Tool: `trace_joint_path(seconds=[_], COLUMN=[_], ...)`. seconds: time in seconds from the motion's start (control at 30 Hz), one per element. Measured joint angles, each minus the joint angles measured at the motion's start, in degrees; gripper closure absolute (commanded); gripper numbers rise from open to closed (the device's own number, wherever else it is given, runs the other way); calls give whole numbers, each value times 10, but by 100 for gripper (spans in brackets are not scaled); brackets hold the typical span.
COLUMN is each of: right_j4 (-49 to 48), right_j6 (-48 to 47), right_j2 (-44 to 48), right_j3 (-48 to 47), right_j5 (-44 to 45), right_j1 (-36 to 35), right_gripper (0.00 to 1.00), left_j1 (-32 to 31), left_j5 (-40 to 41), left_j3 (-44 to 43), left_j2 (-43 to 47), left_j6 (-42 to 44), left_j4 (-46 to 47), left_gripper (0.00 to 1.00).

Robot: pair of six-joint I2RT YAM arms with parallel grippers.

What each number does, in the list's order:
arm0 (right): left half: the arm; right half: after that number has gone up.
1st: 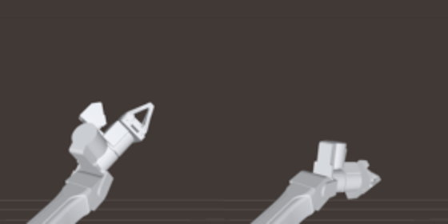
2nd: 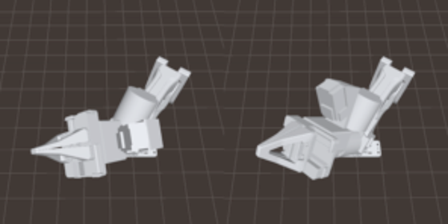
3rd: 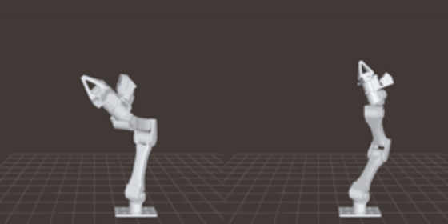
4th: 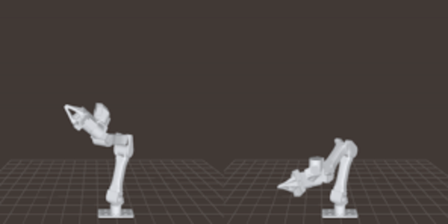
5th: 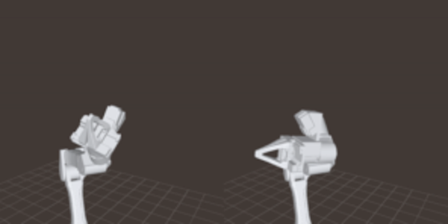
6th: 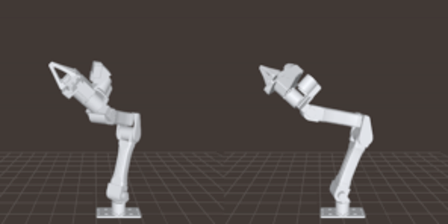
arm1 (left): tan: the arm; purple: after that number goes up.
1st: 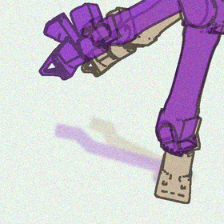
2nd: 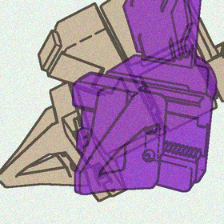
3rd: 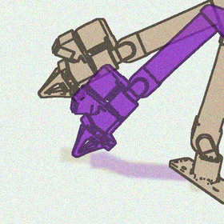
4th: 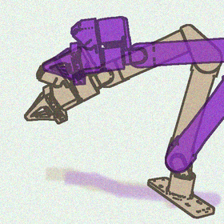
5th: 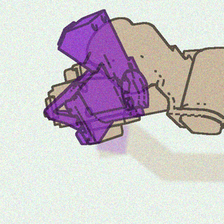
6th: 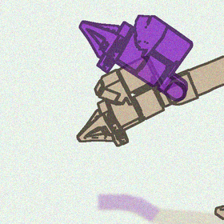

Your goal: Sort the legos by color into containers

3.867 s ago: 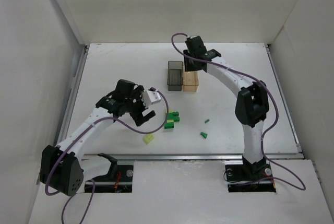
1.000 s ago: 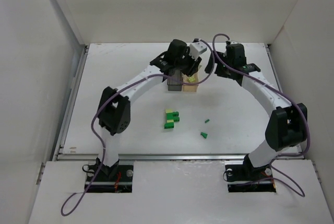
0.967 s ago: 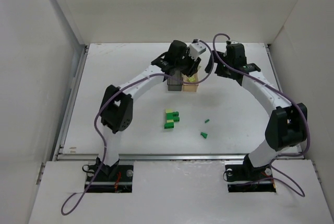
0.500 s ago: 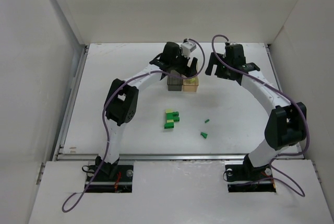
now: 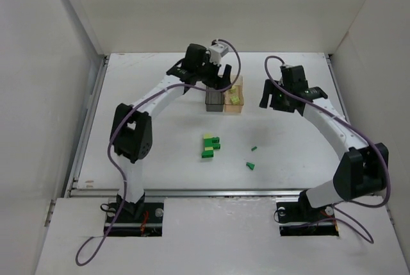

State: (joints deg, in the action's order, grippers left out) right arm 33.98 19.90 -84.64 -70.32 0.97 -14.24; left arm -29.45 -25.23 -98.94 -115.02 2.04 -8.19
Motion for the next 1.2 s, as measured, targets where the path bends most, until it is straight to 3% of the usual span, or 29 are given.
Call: trace_joint_path(seconds=[0.1,0.33,0.63,0.97,1.2], right_j4=[12,22,33,20,0], right_j6=[24,92,212,491,548], right_j2=[43,31,19,45,22], right_j3=[52,100,133,224,239], right_j5=[-1,0,23,30,48], right_j1=[-7,-92,-82,-98,-110], right_gripper=[35,40,39,42,47], left_j1=[21,53,53,53,53], left_j5=[20,85,108,114,114], left_j3=[44,173,304,369,391], left_j2=[81,221,292,368,375], left_j6=[14,39,42,52,61], left_j4=[-33,-66,-103,-96,-91], left_gripper=[12,12,12,11,11])
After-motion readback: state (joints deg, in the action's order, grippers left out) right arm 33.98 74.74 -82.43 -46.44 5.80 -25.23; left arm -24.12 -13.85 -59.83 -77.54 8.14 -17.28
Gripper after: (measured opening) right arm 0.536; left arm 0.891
